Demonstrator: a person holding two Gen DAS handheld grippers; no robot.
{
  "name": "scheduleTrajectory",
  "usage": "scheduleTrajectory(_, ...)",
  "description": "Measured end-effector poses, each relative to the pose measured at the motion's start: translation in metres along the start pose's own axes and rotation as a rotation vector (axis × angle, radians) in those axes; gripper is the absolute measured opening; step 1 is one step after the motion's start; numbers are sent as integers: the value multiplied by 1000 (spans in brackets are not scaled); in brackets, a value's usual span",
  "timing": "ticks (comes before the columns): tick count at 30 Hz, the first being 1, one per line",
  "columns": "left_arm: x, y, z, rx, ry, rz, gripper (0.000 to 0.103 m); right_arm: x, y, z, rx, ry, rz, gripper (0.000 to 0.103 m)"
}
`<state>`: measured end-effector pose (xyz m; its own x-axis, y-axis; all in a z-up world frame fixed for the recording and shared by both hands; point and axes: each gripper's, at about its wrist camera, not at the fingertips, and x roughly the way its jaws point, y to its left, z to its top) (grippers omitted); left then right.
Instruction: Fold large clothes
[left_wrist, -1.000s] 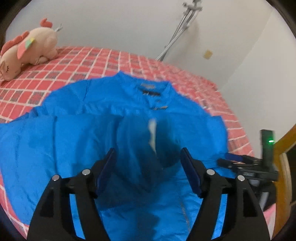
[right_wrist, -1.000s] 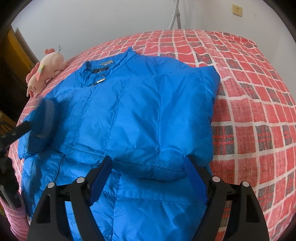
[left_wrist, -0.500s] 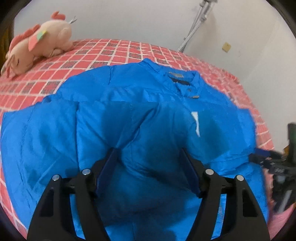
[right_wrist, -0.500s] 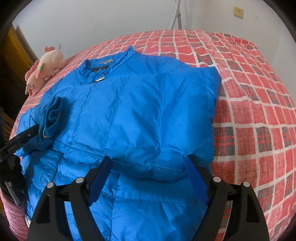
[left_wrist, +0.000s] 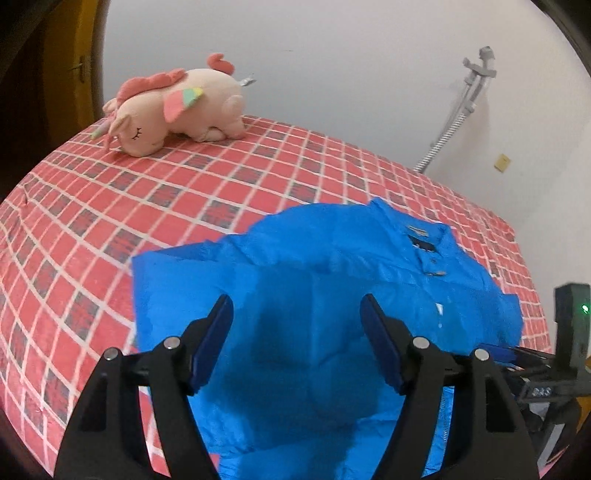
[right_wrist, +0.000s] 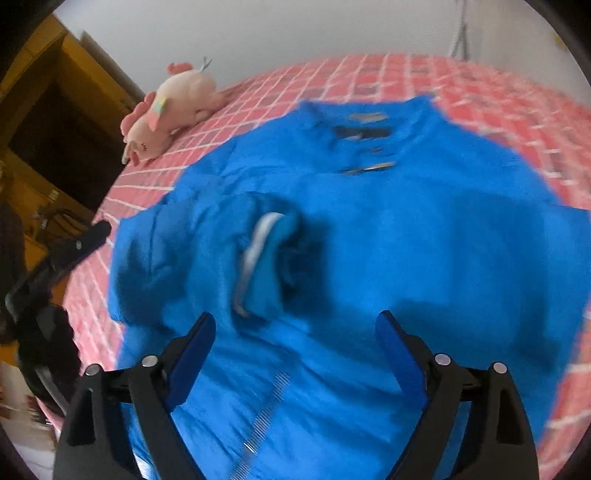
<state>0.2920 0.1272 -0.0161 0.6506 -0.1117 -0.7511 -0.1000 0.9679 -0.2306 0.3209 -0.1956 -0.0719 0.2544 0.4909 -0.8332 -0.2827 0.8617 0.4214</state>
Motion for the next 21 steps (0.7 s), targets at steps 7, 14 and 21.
scheduleTrajectory(7, 2, 5, 5, 1, -14, 4, 71, 35, 23, 15, -55, 2, -41, 51)
scheduleTrajectory(14, -2, 5, 6, -1, -23, -13, 71, 2, 12, 5, -37, -77, -1, 16)
scheduleTrajectory(21, -2, -6, 2, 37, -41, -25, 71, -68, -55, -14, 65, -205, -123, 16)
